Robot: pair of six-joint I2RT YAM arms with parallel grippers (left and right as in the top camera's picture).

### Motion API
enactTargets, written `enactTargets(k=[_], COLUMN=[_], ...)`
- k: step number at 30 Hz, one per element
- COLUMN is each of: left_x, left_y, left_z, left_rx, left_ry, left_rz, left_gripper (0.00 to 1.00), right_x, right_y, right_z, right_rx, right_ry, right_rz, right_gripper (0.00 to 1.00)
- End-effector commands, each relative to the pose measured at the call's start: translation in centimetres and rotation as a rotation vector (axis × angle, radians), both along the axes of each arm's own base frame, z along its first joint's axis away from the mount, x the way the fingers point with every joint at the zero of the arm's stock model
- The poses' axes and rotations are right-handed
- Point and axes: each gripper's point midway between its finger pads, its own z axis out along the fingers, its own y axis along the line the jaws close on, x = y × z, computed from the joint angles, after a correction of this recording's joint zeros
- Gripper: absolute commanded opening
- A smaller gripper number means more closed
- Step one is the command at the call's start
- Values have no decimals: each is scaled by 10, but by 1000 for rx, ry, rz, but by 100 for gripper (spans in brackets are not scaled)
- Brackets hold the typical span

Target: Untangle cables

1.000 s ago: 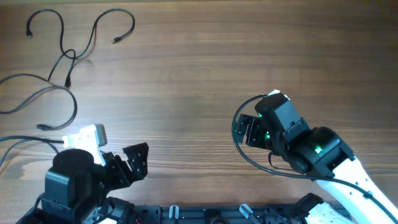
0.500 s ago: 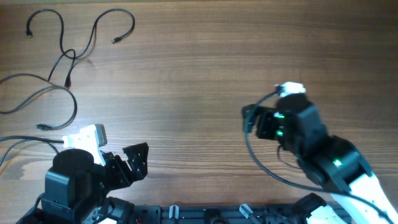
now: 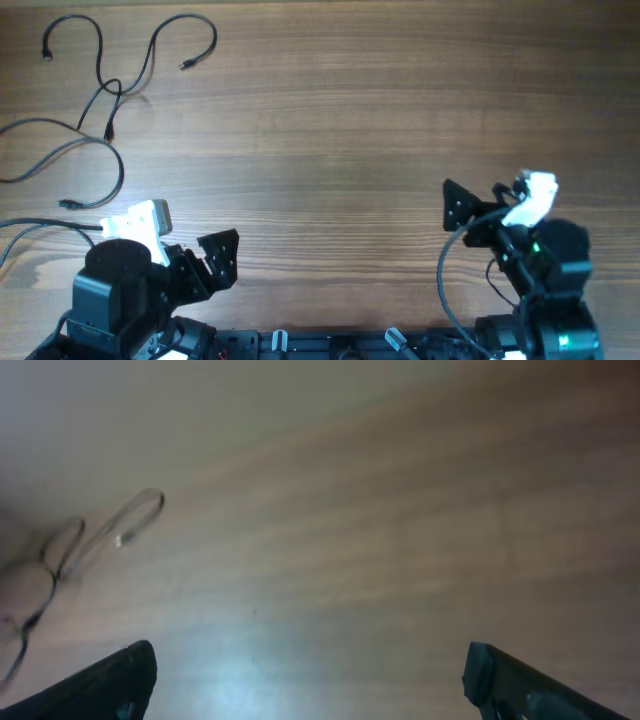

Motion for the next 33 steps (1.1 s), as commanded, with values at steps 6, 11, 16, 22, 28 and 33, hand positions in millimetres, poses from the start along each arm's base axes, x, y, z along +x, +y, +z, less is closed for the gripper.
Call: enactTargets(k=[6, 11, 16, 22, 28, 33], left_x=[1, 1, 1, 1, 1, 1], left_y=[2, 2, 2, 2, 2, 2], left_z=[-1, -1, -1, -1, -1, -1], left_rx=[7, 7, 7, 7, 7, 7], left_ry=[-2, -2, -2, -2, -2, -2], left_rz=[10, 10, 10, 10, 10, 10], left_gripper=[100, 100, 100, 100, 100, 100], right_x=[-5, -5, 0, 1, 6, 7], right_y=[-15, -20, -30, -38, -32, -28], right_z=[2, 3, -2, -2, -11, -20], right_rx=[-77, -86, -94, -107, -106, -200], right_ry=[-314, -425, -441, -448, -503, -482], right_rz=[-24, -54, -106, -153, -119, -79], right_gripper=[100, 100, 100, 100, 100, 100])
